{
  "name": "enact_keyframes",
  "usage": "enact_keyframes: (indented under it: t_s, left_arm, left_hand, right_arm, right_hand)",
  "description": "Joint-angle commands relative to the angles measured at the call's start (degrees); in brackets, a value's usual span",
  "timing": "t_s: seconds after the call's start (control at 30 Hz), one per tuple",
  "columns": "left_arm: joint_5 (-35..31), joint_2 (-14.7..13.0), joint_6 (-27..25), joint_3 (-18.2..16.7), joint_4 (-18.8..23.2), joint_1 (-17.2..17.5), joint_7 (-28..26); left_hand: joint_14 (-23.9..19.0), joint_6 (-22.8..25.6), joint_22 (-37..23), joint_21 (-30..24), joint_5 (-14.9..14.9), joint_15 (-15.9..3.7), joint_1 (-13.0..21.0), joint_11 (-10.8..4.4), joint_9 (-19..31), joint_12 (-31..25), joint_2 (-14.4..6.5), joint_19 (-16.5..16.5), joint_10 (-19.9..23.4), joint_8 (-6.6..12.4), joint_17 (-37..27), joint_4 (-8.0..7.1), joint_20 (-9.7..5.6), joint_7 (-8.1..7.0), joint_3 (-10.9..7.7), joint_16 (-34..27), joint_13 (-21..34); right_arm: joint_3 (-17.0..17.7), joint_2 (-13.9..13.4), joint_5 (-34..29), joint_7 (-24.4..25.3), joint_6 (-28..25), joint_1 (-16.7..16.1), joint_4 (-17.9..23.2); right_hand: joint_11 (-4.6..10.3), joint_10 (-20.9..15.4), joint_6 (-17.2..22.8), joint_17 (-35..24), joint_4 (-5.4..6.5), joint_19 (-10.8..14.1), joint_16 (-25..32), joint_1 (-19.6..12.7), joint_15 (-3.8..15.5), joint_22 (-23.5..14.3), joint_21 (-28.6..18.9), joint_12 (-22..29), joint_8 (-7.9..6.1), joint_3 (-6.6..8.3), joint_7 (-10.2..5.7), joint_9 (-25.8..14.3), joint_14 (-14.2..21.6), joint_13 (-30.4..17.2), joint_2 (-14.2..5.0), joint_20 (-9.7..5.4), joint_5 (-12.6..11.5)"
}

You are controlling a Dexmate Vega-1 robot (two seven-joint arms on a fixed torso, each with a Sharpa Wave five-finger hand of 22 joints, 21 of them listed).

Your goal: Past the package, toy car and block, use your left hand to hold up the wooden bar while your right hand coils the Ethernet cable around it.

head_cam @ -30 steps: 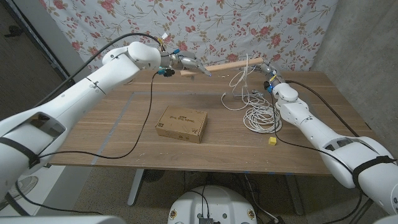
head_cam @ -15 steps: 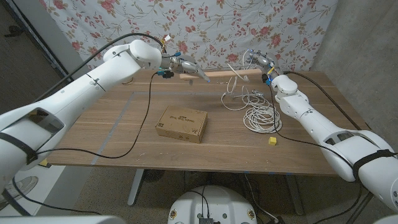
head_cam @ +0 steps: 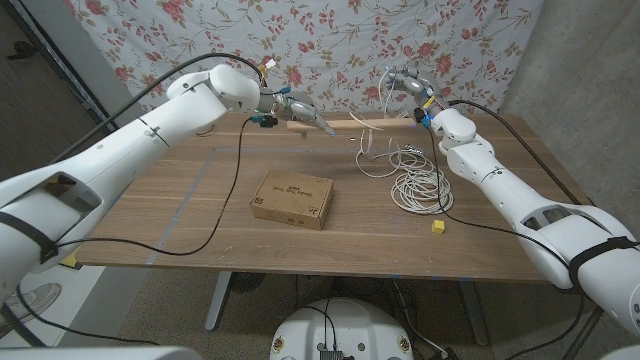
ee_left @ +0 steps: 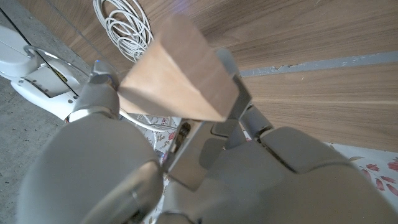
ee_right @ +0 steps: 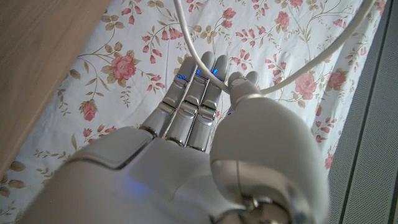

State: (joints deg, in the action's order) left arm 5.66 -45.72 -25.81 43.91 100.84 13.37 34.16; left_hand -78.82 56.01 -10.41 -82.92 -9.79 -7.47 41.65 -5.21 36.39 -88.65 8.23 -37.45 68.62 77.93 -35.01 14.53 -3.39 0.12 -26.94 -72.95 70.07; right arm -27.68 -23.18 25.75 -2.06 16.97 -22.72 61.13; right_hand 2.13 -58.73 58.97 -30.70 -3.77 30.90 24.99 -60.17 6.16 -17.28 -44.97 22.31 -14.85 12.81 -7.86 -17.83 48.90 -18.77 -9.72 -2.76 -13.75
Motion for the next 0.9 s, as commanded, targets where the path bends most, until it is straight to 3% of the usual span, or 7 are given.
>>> enact_keyframes:
  t_s: [0.03, 0.43, 0.9]
  left_arm:
    - [-1.9, 0.1, 0.4, -0.3, 0.1, 1.2, -2.6]
    - [-4.4, 0.6, -0.2, 0.0, -0.7, 1.6, -4.9]
    - [-5.2, 0.6, 1.7, -3.2, -0.2, 5.1, -12.4]
  left_hand:
    - [-0.5, 5.2, -0.1, -0.6, -0.2, -0.16, -14.7, 0.21, 0.7, 0.1, -16.5, -0.6, 0.4, 0.35, -0.3, -17.89, 0.04, 4.08, -18.30, -0.5, -0.2]
    - [-0.8, 5.3, 0.0, -0.9, -0.2, -0.19, -14.9, 0.19, 0.9, 0.0, -16.5, -1.1, 0.5, 0.49, 0.4, -18.02, 0.00, 4.16, -18.48, -0.6, 0.0]
    - [-1.0, 5.2, 0.1, -0.9, -0.1, -0.62, -15.3, 0.11, 1.0, -0.3, -16.4, -1.3, 0.4, 0.55, 0.7, -18.44, -0.02, 3.97, -18.58, -1.1, 0.3]
  right_arm:
    - [-0.7, -0.7, -0.9, -3.4, 2.0, 0.2, 6.8]
    - [0.5, -2.2, -3.4, -0.9, 2.6, -0.1, 13.9]
    - [4.4, -5.8, -5.3, 4.4, 1.3, -3.4, 24.1]
  right_hand:
    - [-0.26, -0.4, 6.6, -0.3, 0.26, -0.3, -0.2, -0.1, 5.45, -0.1, -0.7, 0.4, -0.02, 0.13, 5.97, -0.1, 0.4, -0.3, -0.02, -3.23, -0.4]
    - [-0.24, -0.4, 6.6, -0.5, 0.35, -0.7, -0.5, -0.2, 5.46, 0.0, -1.4, 0.5, 0.00, 0.07, 5.93, -0.3, 0.6, -0.6, -0.03, -3.38, -0.4]
    - [-0.19, -0.5, 6.8, -0.8, 0.40, -0.7, -0.7, -0.4, 5.49, 0.2, -2.5, 0.5, 0.04, -0.01, 5.91, -0.4, 1.0, -1.0, 0.04, -3.62, -0.4]
